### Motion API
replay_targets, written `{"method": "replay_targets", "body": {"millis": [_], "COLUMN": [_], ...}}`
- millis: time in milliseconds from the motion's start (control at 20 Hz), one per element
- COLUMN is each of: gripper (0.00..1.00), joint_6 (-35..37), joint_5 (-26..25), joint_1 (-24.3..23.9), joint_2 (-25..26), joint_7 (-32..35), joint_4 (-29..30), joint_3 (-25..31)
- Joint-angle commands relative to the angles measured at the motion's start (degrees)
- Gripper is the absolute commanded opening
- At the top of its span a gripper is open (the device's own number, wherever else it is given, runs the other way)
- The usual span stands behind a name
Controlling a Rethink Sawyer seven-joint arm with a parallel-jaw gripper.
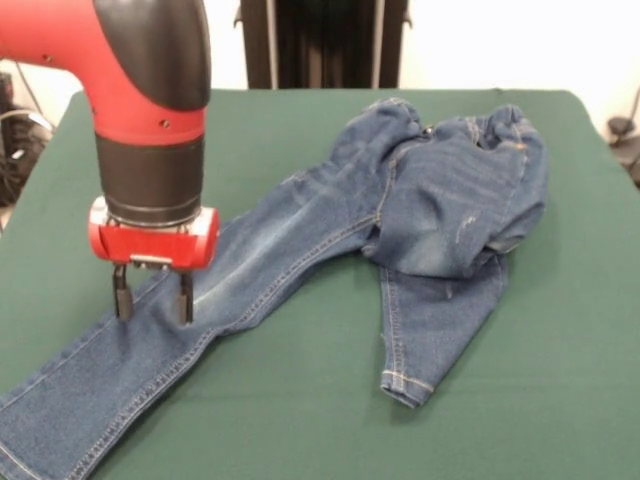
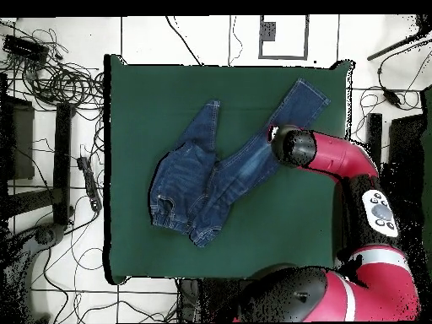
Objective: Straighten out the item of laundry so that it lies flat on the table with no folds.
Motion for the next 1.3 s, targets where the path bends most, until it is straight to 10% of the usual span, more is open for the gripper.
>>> {"method": "replay_targets", "body": {"millis": [50,1300], "gripper": [1.00,1.00], "joint_6": [-3.45,0.85], "joint_5": [-1.39,1.75], "joint_1": [4.29,12.47], "joint_2": [-4.21,-4.51], "joint_7": [5.10,6.92], "joint_4": [10.56,14.85], "joint_3": [4.77,5.07]}}
